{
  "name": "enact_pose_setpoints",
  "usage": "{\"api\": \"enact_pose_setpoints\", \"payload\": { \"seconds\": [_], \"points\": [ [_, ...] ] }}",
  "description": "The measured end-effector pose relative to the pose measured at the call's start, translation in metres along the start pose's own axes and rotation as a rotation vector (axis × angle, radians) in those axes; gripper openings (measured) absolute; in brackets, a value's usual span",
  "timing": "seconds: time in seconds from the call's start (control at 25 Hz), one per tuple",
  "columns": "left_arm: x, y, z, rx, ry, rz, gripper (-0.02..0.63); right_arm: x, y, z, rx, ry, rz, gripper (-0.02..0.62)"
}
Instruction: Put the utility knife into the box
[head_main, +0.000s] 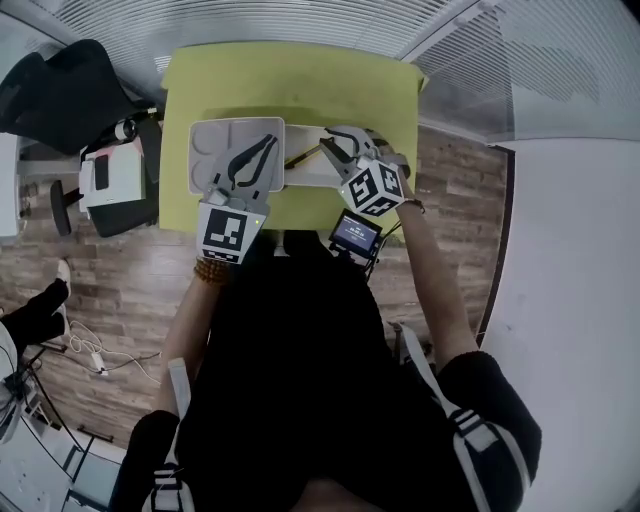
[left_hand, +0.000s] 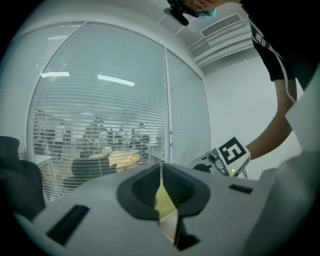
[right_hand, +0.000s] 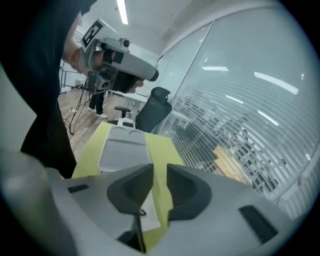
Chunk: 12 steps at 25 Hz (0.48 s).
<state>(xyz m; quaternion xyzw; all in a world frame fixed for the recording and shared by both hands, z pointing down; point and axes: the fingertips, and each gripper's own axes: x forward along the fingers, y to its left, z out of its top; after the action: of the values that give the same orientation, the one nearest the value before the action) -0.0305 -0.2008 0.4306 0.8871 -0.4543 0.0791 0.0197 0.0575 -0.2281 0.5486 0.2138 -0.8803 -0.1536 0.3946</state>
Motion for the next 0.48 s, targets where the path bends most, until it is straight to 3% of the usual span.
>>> {"api": "enact_pose_setpoints", "payload": {
  "seconds": [0.28, 0.48],
  "points": [
    [0.006, -0.001, 0.015, 0.002, -0.055, 0.011, 0.023, -0.040, -0.025, 0.033, 0.160, -0.111, -0.144, 0.071],
    [0.012, 0.005, 0.028, 0.007, -0.104, 0.046, 0.023, -0.061, -0.051, 0.057, 0.269, -0.206, -0.299, 0.060]
  ]
}}
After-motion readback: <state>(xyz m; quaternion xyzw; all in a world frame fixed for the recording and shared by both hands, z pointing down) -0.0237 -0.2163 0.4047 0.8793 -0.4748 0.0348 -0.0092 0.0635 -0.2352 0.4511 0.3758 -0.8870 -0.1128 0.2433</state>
